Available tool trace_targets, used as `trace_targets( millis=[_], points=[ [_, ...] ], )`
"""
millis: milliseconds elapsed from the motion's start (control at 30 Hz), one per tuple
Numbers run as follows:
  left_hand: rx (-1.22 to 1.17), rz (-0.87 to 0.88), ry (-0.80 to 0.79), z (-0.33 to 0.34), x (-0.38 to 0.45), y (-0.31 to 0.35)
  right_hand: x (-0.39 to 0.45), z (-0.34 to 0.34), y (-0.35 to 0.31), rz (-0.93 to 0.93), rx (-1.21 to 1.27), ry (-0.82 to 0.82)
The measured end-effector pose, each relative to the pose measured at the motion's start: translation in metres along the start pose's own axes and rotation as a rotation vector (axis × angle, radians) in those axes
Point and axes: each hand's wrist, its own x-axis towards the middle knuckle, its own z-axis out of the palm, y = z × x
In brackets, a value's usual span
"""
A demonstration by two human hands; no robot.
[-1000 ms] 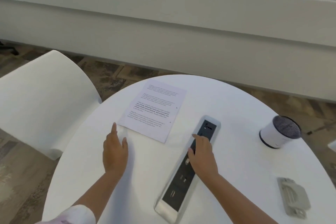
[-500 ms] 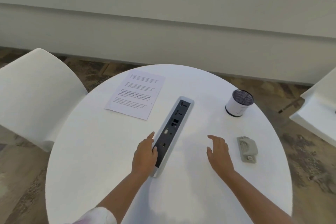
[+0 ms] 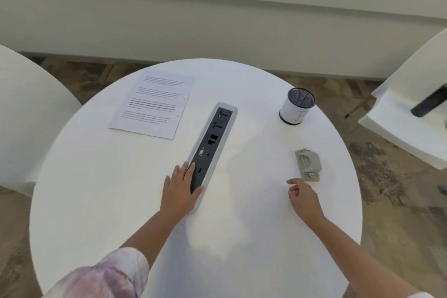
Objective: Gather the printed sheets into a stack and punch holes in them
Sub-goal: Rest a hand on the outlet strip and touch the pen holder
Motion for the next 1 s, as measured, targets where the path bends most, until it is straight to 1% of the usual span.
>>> trace_targets(
  millis=[100,267,633,800,1000],
  points=[
    [0.037,0.046,-0.038,-0.002,0.012,-0.007,0.002,0.009,-0.007,0.017,0.031,0.019],
    [0.064,0.142,0.048,0.005,0.011,-0.023,0.003,0.031,-0.026,0.027,0.105,0.106],
    [0.063,0.137,0.129,0.009,0.007,-0.025,0.016,0.047,-0.043,0.017,0.075,0.217],
    [0.076,0.125,0.136,0.01,0.007,-0.025,0.017,0.047,-0.044,0.043,0.093,0.258],
    [0.076,0.111,0.12,0.009,0.007,-0.023,0.018,0.049,-0.046,0.015,-0.026,0.253]
  ],
)
